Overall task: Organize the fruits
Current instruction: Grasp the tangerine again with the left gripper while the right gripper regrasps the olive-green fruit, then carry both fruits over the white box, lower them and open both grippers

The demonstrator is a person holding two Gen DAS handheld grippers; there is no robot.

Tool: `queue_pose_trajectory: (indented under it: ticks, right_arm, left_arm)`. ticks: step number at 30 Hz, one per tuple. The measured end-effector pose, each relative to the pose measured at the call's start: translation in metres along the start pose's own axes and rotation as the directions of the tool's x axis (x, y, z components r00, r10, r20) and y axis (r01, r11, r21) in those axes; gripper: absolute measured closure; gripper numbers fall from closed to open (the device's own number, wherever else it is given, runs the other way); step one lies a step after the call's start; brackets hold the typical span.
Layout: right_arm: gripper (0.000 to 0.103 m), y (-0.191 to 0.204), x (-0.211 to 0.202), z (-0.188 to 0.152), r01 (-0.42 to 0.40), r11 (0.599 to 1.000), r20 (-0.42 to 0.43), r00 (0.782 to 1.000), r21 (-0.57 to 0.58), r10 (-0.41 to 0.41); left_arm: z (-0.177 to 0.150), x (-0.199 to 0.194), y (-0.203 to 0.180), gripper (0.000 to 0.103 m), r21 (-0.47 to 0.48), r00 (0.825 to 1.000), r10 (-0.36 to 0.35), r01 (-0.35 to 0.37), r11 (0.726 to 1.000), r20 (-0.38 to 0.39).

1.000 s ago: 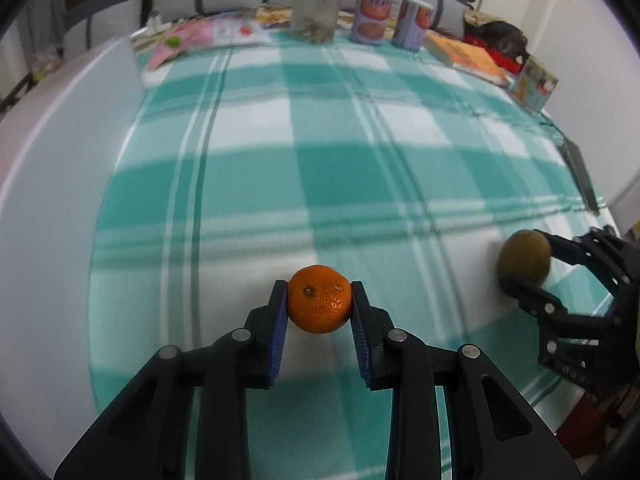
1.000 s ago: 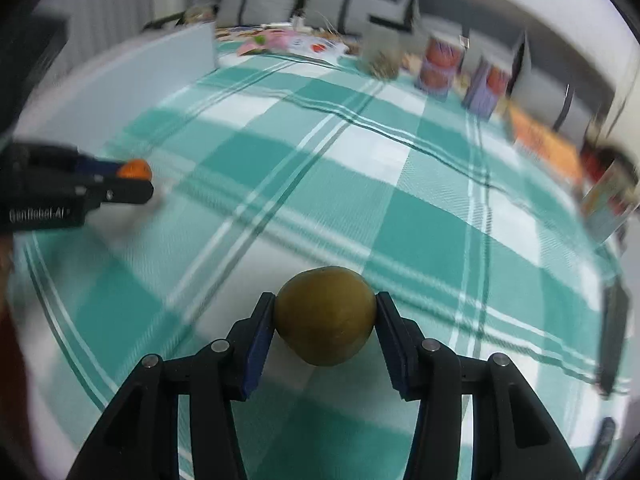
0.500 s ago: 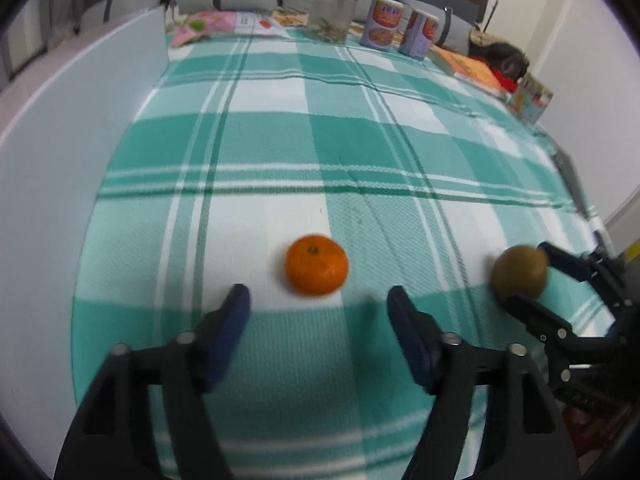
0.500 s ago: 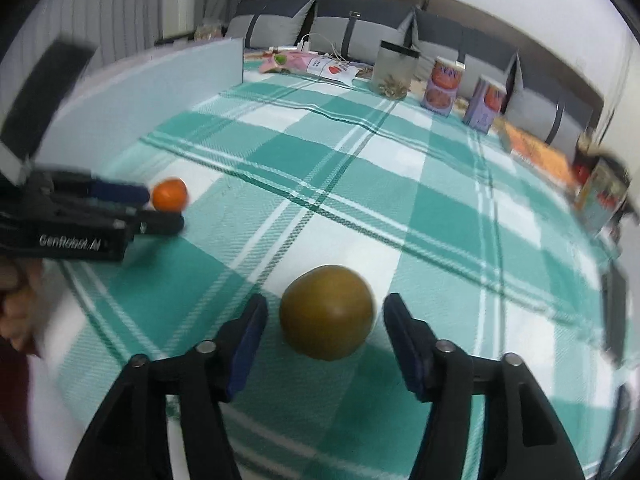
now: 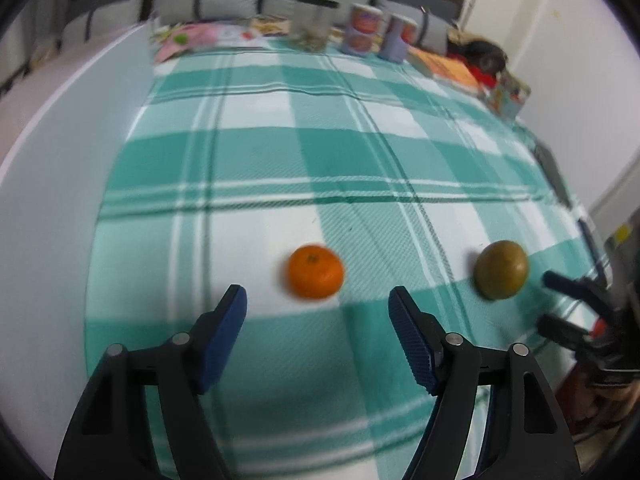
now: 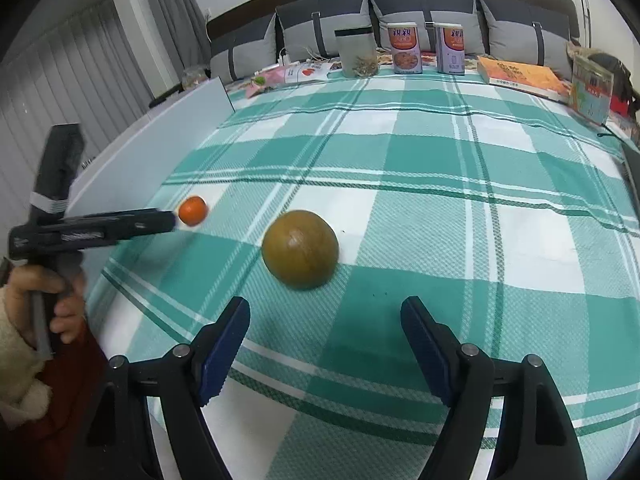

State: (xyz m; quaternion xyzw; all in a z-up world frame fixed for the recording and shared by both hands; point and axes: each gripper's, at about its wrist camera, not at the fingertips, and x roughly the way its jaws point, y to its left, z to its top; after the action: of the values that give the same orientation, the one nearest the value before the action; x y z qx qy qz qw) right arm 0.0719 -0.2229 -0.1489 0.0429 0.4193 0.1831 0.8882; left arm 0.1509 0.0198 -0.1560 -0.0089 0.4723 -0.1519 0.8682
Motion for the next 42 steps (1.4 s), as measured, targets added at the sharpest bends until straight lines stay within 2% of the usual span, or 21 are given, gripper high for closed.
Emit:
queue_pose_trajectory:
  ticks: [2, 4, 5, 6, 7, 9, 11, 15, 16, 17, 21, 23, 25, 27, 30, 32, 34, 37, 38, 39, 42]
  right_arm:
    - [0.025, 0.003, -0.001, 0.002, -0.007, 1.0, 0.002, 1.0, -0.016, 0.007]
    - [0.025, 0.01, -0.001, 0.008, -0.003, 0.999, 0.002, 1.0, -0.052, 0.003]
    - [0.025, 0.014, -0.001, 0.012, -0.005, 0.998, 0.005, 1.0, -0.068, 0.006]
    - [0.025, 0.015, -0.001, 0.016, -0.01, 0.997, 0.006, 1.0, -0.077, 0.01]
    - [0.025, 0.018, 0.002, 0.022, -0.019, 0.996, -0.002, 1.0, -0.086, 0.019]
    - [0.025, 0.021, 0.013, 0.035, -0.029, 0.994, -0.05, 0.998, -0.105, 0.024]
    - [0.027, 0.022, 0.033, 0.045, -0.045, 0.992, -0.145, 0.989, -0.115, 0.028]
    - [0.031, 0.02, 0.051, 0.049, -0.035, 0.989, -0.182, 0.983, -0.143, 0.009]
    - [0.04, 0.02, 0.056, 0.048, -0.032, 0.989, -0.196, 0.981, -0.146, 0.003]
    - [0.053, 0.019, 0.06, 0.048, -0.036, 0.989, -0.213, 0.977, -0.142, 0.005]
    - [0.054, 0.019, 0.057, 0.052, -0.041, 0.992, -0.23, 0.973, -0.122, 0.012]
    - [0.054, 0.024, 0.043, 0.06, -0.072, 0.993, -0.21, 0.976, -0.095, 0.051]
    - [0.054, 0.034, 0.027, 0.075, -0.119, 0.99, -0.183, 0.978, -0.08, 0.103]
    - [0.054, 0.048, 0.014, 0.092, -0.172, 0.982, -0.157, 0.975, -0.075, 0.159]
    - [0.054, 0.089, 0.0, 0.13, -0.279, 0.955, -0.138, 0.954, -0.099, 0.265]
    - [0.054, 0.133, -0.004, 0.158, -0.363, 0.921, -0.148, 0.928, -0.143, 0.342]
    - [0.054, 0.168, -0.002, 0.176, -0.42, 0.891, -0.167, 0.904, -0.172, 0.394]
    - [0.054, 0.233, 0.014, 0.198, -0.509, 0.834, -0.232, 0.856, -0.213, 0.463]
    - [0.054, 0.262, 0.028, 0.204, -0.532, 0.813, -0.28, 0.838, -0.235, 0.467]
    - [0.054, 0.276, 0.036, 0.206, -0.537, 0.806, -0.302, 0.834, -0.249, 0.462]
    - [0.054, 0.332, 0.088, 0.206, -0.528, 0.794, -0.443, 0.815, -0.301, 0.374]
  left_arm:
    - [0.004, 0.011, -0.004, 0.034, 0.021, 1.0, 0.024, -0.024, 0.999, -0.017]
    - [0.004, 0.018, -0.002, 0.047, 0.014, 0.999, 0.034, -0.034, 0.999, -0.03]
    - [0.004, 0.018, -0.002, 0.05, 0.012, 0.999, 0.041, -0.041, 0.999, -0.026]
    - [0.004, 0.017, -0.001, 0.057, 0.016, 0.999, 0.05, -0.05, 0.999, -0.01]
    - [0.004, 0.018, -0.001, 0.07, 0.018, 0.999, 0.046, -0.046, 0.999, -0.01]
    - [0.005, 0.017, 0.0, 0.072, 0.018, 0.999, 0.039, -0.039, 0.999, -0.006]
    - [0.004, 0.014, 0.002, 0.072, 0.013, 0.999, 0.034, -0.034, 0.999, -0.002]
    - [0.001, 0.009, 0.005, 0.072, -0.015, 0.999, 0.033, -0.033, 0.999, 0.005]
    - [0.001, 0.008, 0.007, 0.073, -0.023, 1.0, 0.03, -0.03, 0.999, 0.006]
    - [0.0, 0.007, 0.008, 0.073, -0.03, 1.0, 0.029, -0.029, 0.999, 0.004]
    - [0.001, -0.004, 0.013, 0.074, -0.096, 1.0, -0.003, 0.001, 0.995, -0.012]
    - [0.004, -0.028, 0.018, 0.074, -0.181, 0.996, -0.086, 0.085, 0.98, 0.003]
    - [0.011, -0.064, 0.02, 0.074, -0.214, 0.989, -0.143, 0.148, 0.966, 0.04]
    - [0.017, -0.104, 0.029, 0.074, -0.234, 0.982, -0.167, 0.183, 0.955, 0.088]
    - [0.028, -0.164, 0.065, 0.074, -0.287, 0.975, -0.162, 0.201, 0.937, 0.154]
    - [0.03, -0.195, 0.099, 0.074, -0.319, 0.978, -0.107, 0.161, 0.934, 0.18]
    - [0.027, -0.216, 0.132, 0.074, -0.346, 0.983, -0.017, 0.08, 0.935, 0.183]
    - [0.01, -0.22, 0.189, 0.074, -0.409, 0.986, 0.121, -0.065, 0.91, 0.113]
    - [0.003, -0.212, 0.209, 0.074, -0.433, 0.986, 0.155, -0.112, 0.894, 0.065]
    - [-0.002, -0.205, 0.22, 0.074, -0.446, 0.985, 0.171, -0.14, 0.884, 0.029]
    - [-0.016, -0.17, 0.254, 0.074, -0.473, 0.974, 0.199, -0.224, 0.852, -0.103]
